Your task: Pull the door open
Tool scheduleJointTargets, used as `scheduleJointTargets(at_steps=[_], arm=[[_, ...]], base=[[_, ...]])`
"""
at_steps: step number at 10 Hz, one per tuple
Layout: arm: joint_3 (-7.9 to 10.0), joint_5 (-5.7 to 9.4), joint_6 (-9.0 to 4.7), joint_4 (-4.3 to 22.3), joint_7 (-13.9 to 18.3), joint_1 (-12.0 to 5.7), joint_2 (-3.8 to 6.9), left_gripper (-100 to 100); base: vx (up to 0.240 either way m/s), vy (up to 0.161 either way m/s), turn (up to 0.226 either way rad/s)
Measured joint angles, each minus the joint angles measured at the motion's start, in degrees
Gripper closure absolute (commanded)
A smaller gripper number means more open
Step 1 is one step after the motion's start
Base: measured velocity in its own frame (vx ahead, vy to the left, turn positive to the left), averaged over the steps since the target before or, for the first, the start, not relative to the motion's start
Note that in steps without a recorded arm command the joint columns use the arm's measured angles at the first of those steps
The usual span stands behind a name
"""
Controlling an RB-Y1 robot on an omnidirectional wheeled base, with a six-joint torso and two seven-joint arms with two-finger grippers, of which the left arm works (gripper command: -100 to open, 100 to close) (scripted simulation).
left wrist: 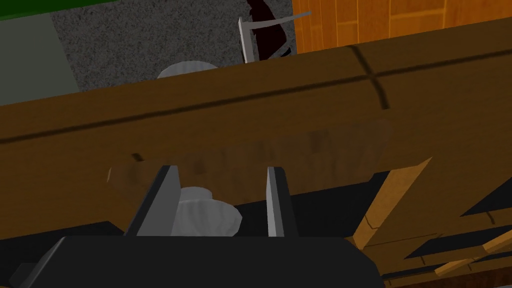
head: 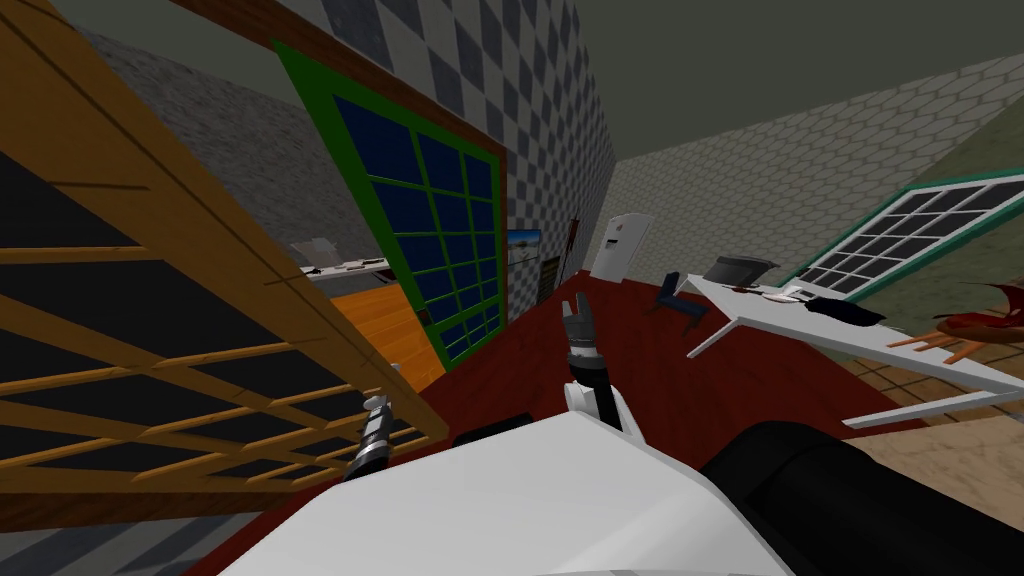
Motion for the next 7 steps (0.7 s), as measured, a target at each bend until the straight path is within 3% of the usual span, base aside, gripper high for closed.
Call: scheduleJointTargets(at_steps=[2,4,6,7], arm=[[-0.33,0.46,-0.24,0.2,2.4,-0.6,-0.09,100],[-0.93,0.76,0.7,-1.4,5.0,-0.29,-0.11,100],[-1.13,0.89,0.58,-2.3,6.2,0.33,-0.58,100],[-1.07,0.98,0.08,-0.7,6.2,-0.6,-0.2,100]], base=[[-0.054,0.032,-0.062],[-0.052,0.023,-0.062],[-0.01,0.004,0.006],[-0.048,0.02,-0.087]])
